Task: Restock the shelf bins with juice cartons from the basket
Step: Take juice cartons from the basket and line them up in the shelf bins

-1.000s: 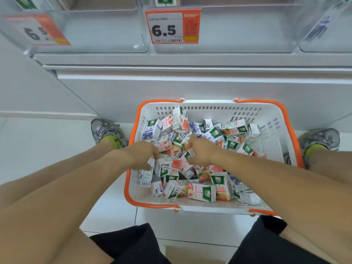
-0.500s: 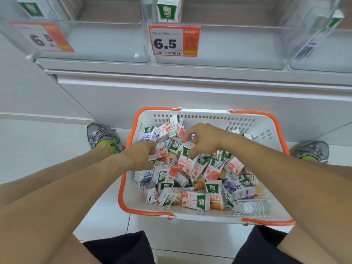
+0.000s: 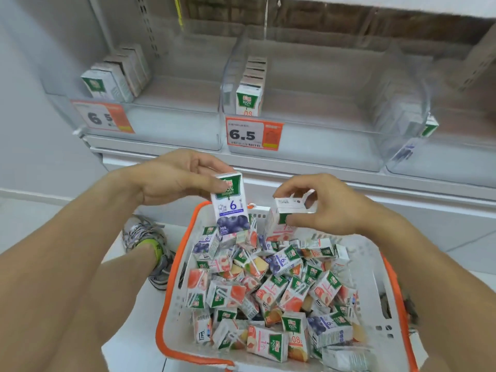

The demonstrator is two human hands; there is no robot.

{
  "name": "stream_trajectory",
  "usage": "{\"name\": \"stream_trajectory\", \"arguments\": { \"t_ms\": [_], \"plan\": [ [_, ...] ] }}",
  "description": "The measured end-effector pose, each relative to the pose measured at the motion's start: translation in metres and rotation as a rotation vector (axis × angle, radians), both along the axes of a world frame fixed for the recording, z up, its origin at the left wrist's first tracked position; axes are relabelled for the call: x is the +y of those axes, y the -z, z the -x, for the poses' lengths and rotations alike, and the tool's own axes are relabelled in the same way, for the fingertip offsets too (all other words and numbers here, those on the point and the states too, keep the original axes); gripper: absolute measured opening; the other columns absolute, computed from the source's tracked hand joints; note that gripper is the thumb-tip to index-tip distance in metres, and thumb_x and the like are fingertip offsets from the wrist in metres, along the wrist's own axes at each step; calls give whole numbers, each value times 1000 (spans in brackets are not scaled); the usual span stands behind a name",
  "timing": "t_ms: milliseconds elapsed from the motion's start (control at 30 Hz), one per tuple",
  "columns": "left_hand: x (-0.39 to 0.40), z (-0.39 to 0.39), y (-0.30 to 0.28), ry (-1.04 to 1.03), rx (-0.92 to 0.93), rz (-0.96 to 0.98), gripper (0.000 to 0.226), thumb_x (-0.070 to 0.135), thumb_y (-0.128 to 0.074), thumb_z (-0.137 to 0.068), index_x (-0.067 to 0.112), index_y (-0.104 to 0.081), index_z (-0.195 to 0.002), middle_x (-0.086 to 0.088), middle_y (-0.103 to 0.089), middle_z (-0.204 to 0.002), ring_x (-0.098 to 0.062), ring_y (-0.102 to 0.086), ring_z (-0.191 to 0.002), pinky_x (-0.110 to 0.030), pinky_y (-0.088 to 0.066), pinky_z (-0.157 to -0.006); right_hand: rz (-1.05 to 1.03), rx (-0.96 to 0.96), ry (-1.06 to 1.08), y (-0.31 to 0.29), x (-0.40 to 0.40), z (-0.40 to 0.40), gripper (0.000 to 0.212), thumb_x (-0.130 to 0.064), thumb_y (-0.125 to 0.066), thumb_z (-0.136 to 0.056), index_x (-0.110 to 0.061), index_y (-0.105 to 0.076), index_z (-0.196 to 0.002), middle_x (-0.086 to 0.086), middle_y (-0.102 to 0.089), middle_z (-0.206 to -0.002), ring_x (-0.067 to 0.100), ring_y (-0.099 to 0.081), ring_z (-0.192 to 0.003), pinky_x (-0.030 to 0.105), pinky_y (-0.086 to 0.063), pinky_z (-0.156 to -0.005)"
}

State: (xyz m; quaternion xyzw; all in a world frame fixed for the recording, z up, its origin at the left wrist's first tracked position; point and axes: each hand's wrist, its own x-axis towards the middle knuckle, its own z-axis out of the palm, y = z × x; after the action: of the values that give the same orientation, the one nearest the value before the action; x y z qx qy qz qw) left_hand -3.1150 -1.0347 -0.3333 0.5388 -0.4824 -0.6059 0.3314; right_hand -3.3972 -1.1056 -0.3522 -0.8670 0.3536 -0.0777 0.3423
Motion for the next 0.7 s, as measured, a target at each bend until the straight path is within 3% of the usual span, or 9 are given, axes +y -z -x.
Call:
{"name": "stream_trajectory", "arguments": {
  "t_ms": [133,200,267,333,400,467,533,700],
  "plan": [
    [-5,-2,-12,-385,273,218,16,20,-67,-85,6,-69,-92,-9,-72,-82,-20,-68,-74,-29,-53,-71,160,-71,91,-10,6,-6,36,-30,-82,-78,-36,-61,-107,-17,-63,-104,3,-60,-97,36,-53,-85],
    [-7,-4,-19,-525,397,244,25,26,-60,-93,2,-63,-100,-22,-65,-88,-32,-65,-79,-35,-51,-72,203,-92,118,-12,10,-12,36,-30,-81,-80,-36,-60,-110,-17,-60,-106,4,-58,-99,36,-54,-85],
    [-6,-10,-27,-618,471,245,32,31,-57,-98,0,-58,-106,-25,-63,-80,-35,-66,-63,-28,-54,-55,233,-160,115,-16,14,-21,36,-24,-77,-84,-37,-59,-113,-21,-59,-109,2,-58,-104,30,-54,-87],
    [-3,-22,-28,-686,412,270,35,32,-54,-100,-1,-56,-109,-26,-65,-80,-34,-66,-52,-24,-51,-41,225,-300,139,-22,18,-35,39,-20,-75,-87,-44,-56,-111,-25,-62,-111,0,-60,-107,22,-54,-86],
    [3,-40,-23,-724,250,333,34,30,-55,-100,0,-57,-115,-28,-67,-96,-37,-71,-70,-36,-60,-53,212,-448,164,-34,19,-55,35,-25,-74,-86,-47,-55,-106,-28,-64,-111,-2,-61,-107,15,-53,-82],
    [10,-66,-14,-763,6,401,31,28,-60,-96,10,-60,-122,-14,-72,-106,-23,-72,-86,-30,-60,-65,240,-581,167,-51,17,-80,32,-26,-74,-86,-48,-55,-100,-28,-65,-109,-1,-63,-106,13,-52,-78],
    [19,-92,-5,-768,-152,430,33,28,-67,-91,16,-63,-122,-3,-73,-106,-7,-73,-84,-15,-56,-65,278,-680,155,-68,10,-110,35,-21,-76,-86,-46,-55,-99,-23,-67,-108,5,-65,-105,16,-55,-74],
    [31,-133,11,-762,-279,449,32,29,-75,-81,21,-67,-111,3,-76,-99,-10,-74,-83,-23,-59,-74,337,-738,122,-96,-19,-209,27,-15,-78,-83,-28,-60,-97,-12,-69,-103,4,-66,-97,19,-56,-73]
  ]
}}
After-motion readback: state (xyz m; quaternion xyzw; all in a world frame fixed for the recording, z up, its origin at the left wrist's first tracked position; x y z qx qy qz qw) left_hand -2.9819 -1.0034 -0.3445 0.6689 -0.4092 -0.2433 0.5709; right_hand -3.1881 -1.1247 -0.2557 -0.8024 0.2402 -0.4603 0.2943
